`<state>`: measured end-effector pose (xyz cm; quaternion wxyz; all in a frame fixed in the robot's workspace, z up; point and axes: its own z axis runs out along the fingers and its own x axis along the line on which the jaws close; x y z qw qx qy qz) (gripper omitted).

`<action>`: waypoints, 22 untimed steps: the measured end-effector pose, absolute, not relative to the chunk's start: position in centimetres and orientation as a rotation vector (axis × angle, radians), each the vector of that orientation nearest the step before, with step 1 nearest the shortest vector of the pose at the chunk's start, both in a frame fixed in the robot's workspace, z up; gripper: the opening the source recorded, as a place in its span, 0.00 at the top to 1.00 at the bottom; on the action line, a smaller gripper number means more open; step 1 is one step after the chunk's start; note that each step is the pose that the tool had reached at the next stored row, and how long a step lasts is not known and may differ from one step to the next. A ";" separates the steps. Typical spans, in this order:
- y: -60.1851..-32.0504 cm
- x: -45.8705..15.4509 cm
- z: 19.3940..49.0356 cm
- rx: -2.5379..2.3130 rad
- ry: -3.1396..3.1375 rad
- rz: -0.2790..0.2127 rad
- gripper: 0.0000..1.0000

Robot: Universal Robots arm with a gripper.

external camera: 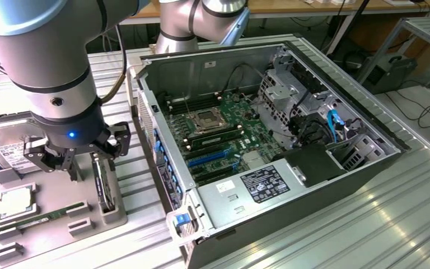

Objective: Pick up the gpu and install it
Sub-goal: 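Pick up the gpu and move the gpu toward the slot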

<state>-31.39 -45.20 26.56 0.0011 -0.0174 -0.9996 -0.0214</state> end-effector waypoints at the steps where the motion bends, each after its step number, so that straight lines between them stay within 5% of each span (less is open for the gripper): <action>1: -45.2 -31.4 26.5 -0.055 -3.138 -0.067 0.34; 12: -45.2 -31.3 25.7 -0.055 -3.138 -0.061 0.34; 22: -44.0 -31.3 24.8 -0.005 -3.140 -0.001 0.34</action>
